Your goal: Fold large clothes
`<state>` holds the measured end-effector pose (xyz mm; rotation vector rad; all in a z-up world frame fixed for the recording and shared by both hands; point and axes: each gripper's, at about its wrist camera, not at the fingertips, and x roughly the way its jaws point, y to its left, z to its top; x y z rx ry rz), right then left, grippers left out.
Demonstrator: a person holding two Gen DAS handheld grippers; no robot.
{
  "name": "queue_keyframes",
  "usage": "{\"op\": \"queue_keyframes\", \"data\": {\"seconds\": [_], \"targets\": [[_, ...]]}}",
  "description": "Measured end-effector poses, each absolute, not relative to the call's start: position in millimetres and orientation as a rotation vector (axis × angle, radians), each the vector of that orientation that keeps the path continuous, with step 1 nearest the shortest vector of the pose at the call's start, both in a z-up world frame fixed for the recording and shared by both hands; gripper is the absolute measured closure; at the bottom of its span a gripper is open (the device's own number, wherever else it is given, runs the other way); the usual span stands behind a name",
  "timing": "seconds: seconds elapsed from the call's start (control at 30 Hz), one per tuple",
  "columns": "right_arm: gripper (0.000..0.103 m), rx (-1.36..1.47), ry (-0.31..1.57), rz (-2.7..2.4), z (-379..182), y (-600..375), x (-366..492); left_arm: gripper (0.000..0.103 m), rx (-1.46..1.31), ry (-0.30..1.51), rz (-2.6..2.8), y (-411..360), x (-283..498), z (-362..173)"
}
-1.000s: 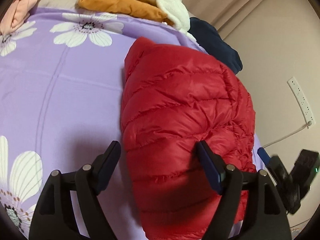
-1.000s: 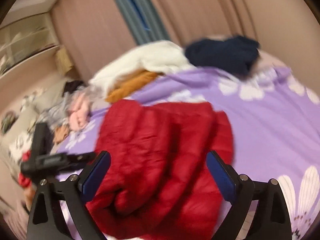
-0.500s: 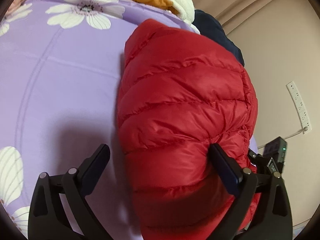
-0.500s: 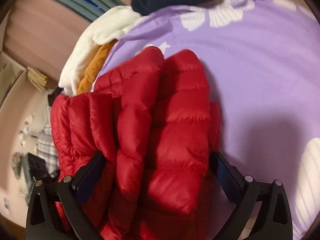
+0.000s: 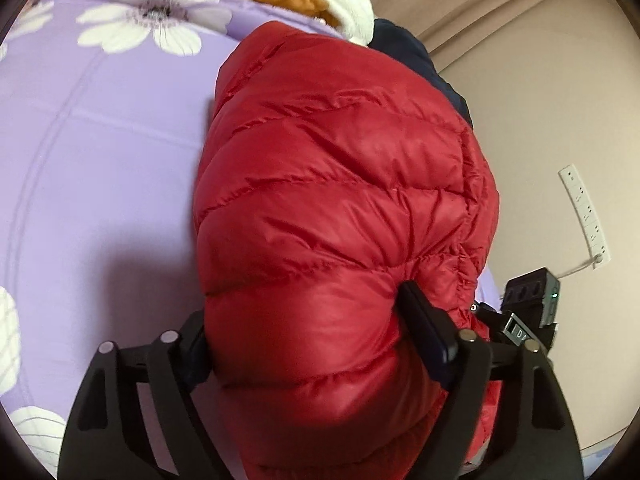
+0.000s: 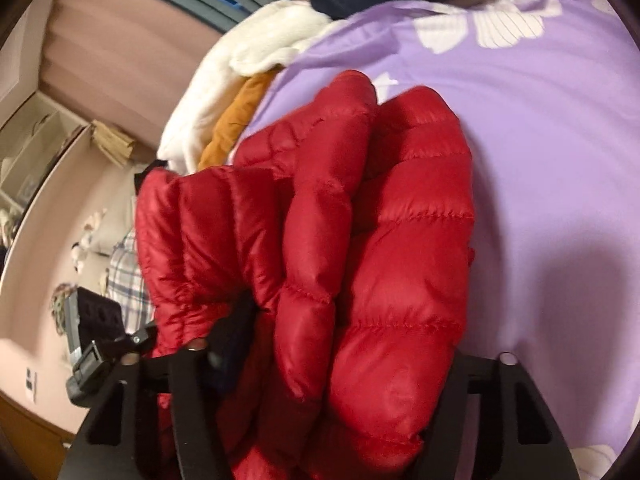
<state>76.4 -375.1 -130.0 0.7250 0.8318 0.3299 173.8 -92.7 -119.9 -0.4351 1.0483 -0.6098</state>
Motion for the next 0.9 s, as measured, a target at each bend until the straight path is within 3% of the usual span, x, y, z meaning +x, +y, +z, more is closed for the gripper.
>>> {"op": "queue_keyframes", "data": {"seconds": [0.17, 0.9], "targets": [[0.054, 0.685, 0.793, 0.367, -116, -354, 78, 0.025, -0.385, 0.982, -0.567, -85, 161, -109], [0.054, 0.570, 0.744, 0.545, -83, -233, 142, 0.025, -0.432, 0.858, -0.400, 36, 158, -78]]}}
